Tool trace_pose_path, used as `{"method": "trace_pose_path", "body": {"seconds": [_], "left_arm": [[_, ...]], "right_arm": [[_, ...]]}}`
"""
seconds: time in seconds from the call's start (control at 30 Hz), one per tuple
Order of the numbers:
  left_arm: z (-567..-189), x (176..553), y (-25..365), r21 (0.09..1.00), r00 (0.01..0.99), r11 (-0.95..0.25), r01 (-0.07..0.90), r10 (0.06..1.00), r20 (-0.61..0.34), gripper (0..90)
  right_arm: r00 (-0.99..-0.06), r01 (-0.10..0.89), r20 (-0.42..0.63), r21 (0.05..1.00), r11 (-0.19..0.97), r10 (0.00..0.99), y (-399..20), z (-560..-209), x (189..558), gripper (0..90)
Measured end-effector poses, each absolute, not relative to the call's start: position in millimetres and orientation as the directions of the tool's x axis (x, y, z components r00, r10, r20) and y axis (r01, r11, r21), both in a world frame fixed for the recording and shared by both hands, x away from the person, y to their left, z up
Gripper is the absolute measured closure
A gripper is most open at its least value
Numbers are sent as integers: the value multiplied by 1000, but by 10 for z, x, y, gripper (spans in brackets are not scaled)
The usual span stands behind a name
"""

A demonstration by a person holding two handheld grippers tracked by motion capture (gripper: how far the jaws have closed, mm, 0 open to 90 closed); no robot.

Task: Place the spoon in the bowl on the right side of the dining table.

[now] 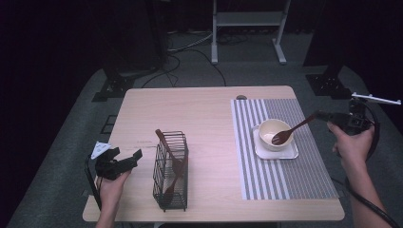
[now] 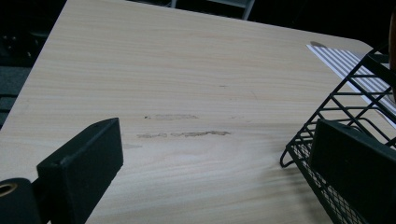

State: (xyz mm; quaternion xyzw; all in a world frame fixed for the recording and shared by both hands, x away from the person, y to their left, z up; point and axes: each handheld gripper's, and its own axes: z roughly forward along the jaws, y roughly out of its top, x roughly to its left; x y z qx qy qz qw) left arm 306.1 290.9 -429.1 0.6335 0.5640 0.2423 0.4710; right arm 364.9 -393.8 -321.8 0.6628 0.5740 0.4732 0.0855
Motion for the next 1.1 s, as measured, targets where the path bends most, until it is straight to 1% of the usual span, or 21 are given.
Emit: {"method": "trace_pose_path", "body": {"seconds": [1.1], "left_arm": [[-4288, 3058, 2913, 870, 244, 85, 485, 943, -228, 20]], "right_arm": [[-82, 708, 543, 622, -335, 836, -3931, -3524, 3692, 832]]}}
